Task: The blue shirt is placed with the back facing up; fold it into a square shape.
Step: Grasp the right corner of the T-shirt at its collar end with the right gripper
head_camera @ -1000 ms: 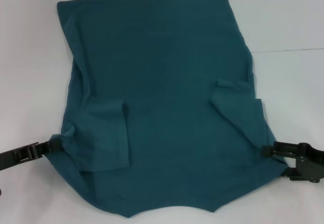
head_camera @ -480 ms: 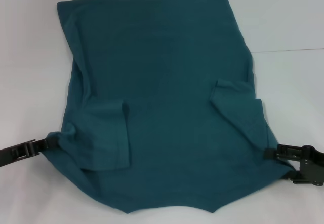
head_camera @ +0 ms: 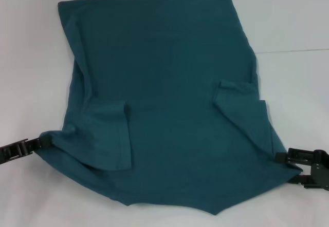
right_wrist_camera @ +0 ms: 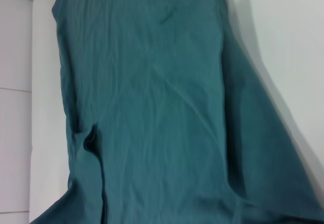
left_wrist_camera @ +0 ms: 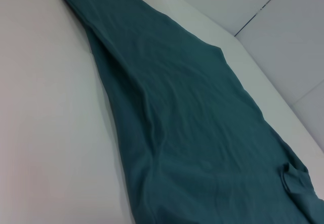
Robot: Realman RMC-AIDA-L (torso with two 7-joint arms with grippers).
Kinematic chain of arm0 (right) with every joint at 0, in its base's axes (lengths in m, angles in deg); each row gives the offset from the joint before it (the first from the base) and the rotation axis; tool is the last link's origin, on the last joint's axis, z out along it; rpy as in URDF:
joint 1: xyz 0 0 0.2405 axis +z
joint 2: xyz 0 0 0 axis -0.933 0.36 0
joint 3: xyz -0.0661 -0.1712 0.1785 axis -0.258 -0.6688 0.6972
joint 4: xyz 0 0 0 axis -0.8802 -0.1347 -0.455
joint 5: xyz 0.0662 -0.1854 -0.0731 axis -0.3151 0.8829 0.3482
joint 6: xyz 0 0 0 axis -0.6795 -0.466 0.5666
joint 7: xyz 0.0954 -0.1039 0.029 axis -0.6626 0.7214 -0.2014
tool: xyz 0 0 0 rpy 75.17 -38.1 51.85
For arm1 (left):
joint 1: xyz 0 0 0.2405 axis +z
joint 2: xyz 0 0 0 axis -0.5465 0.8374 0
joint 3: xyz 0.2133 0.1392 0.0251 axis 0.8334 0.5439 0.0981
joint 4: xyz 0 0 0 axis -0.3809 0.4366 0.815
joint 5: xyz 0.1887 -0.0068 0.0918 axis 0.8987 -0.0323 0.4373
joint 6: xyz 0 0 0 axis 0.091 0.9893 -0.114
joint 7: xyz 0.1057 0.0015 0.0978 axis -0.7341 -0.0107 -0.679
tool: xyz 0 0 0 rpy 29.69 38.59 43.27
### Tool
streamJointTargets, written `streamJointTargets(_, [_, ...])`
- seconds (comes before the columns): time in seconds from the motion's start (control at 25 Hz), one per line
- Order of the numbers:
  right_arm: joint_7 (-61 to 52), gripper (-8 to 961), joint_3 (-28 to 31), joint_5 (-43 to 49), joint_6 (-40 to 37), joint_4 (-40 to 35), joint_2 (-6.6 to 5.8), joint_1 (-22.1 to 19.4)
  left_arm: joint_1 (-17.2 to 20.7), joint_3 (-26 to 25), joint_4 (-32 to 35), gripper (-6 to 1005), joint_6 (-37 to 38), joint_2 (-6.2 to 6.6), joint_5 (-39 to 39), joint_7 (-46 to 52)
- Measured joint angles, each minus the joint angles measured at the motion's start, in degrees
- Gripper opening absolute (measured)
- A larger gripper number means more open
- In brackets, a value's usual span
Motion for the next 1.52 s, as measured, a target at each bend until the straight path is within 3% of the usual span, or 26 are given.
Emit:
streamJointTargets(0.6, [0.6,834,1.9,-0.3,1.2,-2.2,1.17,0.2,0.1,0.0,0.1,15,0.2,0.08,0.0,0.0])
streamJointTargets(1.52, [0.0,828,2.0,0.0,0.9,-1.5,0.98,-1.3,-0.1,0.0,0.1,16,0.3,0.07,0.1,0.0])
